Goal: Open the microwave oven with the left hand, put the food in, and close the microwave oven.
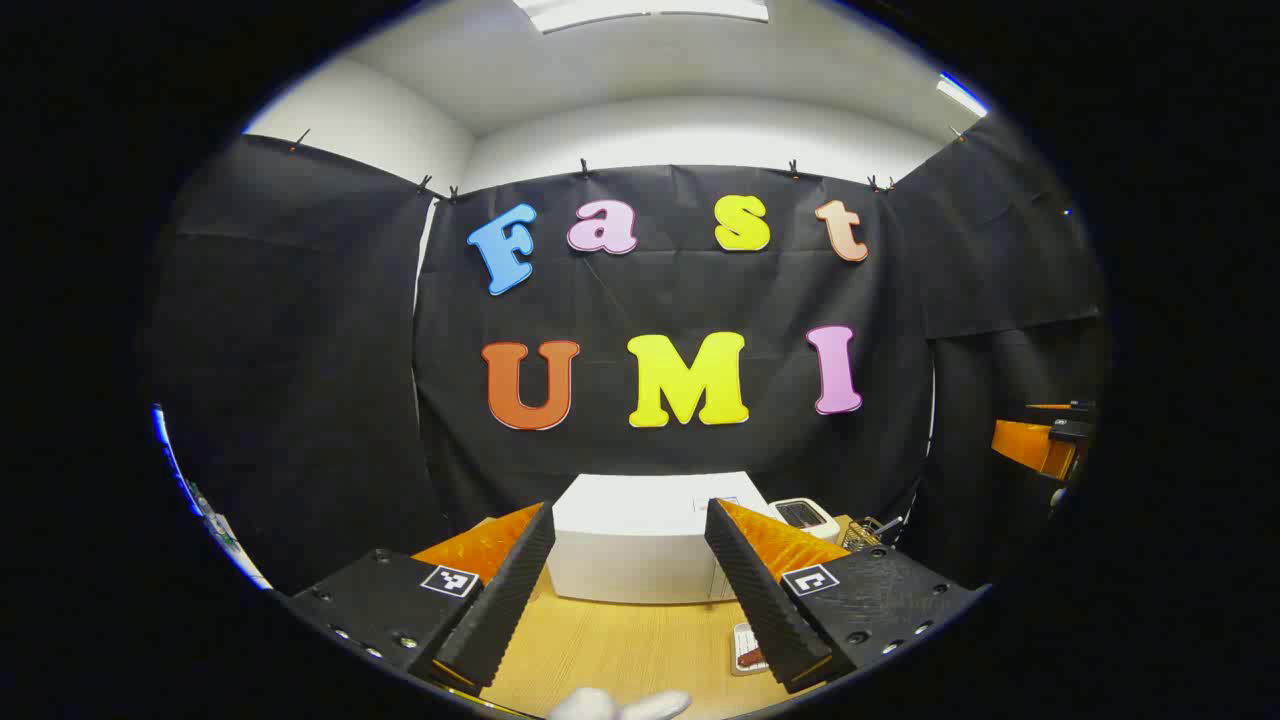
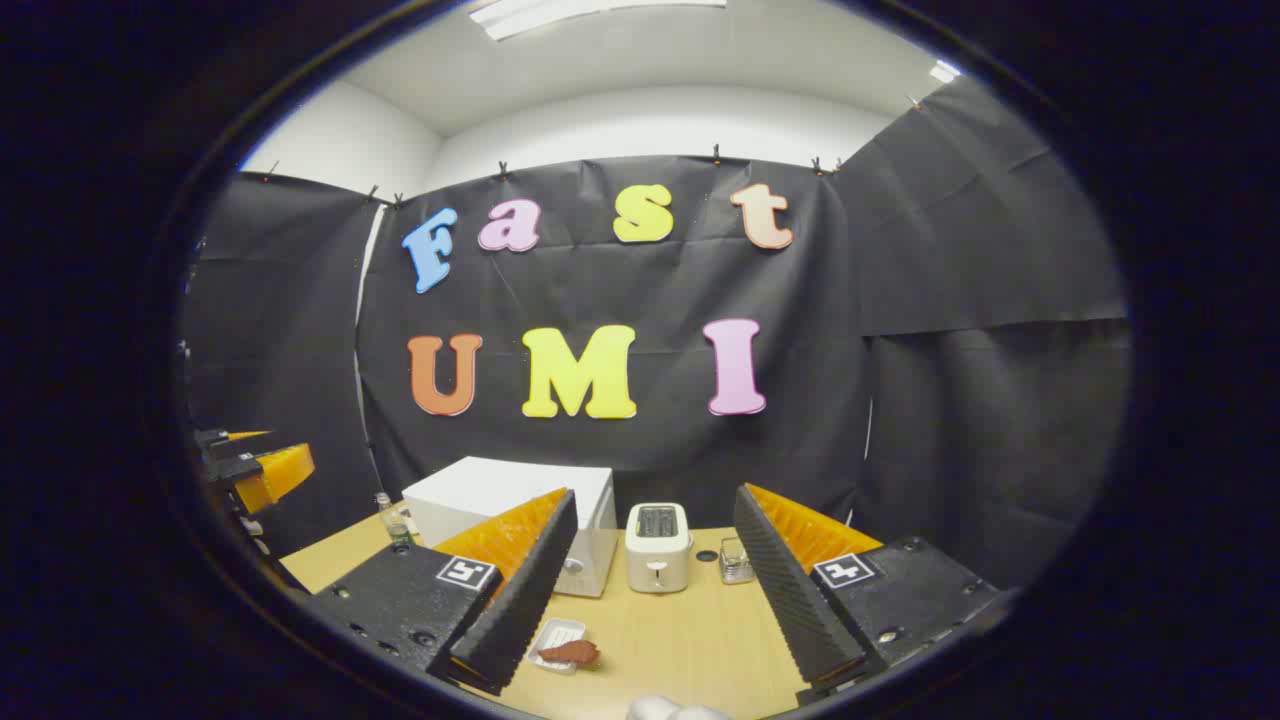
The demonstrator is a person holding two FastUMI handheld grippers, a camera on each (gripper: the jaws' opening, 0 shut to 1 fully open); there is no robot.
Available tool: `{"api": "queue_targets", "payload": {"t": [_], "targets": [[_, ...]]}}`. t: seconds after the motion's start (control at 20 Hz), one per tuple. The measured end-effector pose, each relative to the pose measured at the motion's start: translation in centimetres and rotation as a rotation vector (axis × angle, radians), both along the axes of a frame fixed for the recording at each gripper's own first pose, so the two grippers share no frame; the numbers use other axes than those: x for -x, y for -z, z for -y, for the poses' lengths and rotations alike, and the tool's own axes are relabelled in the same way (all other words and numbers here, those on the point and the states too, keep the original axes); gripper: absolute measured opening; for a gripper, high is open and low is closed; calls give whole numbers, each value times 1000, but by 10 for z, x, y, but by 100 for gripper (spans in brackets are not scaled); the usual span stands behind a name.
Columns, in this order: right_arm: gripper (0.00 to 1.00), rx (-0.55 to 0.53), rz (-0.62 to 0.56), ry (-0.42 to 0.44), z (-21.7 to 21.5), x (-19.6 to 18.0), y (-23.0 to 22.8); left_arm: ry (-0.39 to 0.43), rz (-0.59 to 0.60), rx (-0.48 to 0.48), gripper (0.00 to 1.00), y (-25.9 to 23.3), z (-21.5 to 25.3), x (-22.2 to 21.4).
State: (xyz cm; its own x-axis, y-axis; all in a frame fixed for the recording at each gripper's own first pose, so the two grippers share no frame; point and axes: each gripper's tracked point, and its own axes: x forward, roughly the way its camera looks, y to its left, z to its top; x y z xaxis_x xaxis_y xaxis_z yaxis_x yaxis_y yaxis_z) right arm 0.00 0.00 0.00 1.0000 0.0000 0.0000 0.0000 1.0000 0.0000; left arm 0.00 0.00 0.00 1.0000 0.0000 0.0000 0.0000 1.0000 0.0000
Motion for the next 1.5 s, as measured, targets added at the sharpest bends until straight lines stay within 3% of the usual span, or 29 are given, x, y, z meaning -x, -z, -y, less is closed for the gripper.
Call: {"api": "queue_targets", "payload": {"t": [0.2, 0.25, 0.3, 0.55, 0.6, 0.65, 0.7, 0.75, 0.8, 0.85, 1.15, 1.45, 1.5], "targets": [[91, 3, 1, 9, -1, -2, -1, 7, -9, -2, 95, 3, 1, -7], [100, 4, 0, 12, -1, -3, -1, 11, -10, -2, 95, 4, 0, -11], [90, 4, 2, 13, -1, -3, 0, 12, -7, -6, 95, 5, 1, -14], [90, 8, 0, 23, 3, -6, -3, 15, -17, -21, 95, 19, 5, -28], [100, 6, -1, 24, 5, -8, -3, 13, -20, -22, 95, 24, 7, -32], [100, 3, -1, 29, 7, -10, -6, 13, -21, -22, 95, 30, 9, -37], [91, 0, -2, 32, 9, -10, -7, 13, -11, -21, 95, 36, 12, -43], [100, -8, -6, 38, 13, -10, -9, 13, -19, -19, 95, 47, 16, -50], [91, -17, -7, 39, 15, -12, -12, 17, -21, -13, 95, 60, 23, -58], [100, -29, -9, 43, 19, -13, -16, 25, -19, -3, 95, 72, 30, -65], [100, 14, -21, 113, 49, -13, -30, 106, -51, 43, 94, 145, 92, -118], [100, 56, -83, 226, 86, 3, -16, 146, -136, 8, 95, 232, 144, -197], [91, 59, -93, 242, 91, 5, -13, 143, -154, 1, 95, 245, 149, -211]]}}
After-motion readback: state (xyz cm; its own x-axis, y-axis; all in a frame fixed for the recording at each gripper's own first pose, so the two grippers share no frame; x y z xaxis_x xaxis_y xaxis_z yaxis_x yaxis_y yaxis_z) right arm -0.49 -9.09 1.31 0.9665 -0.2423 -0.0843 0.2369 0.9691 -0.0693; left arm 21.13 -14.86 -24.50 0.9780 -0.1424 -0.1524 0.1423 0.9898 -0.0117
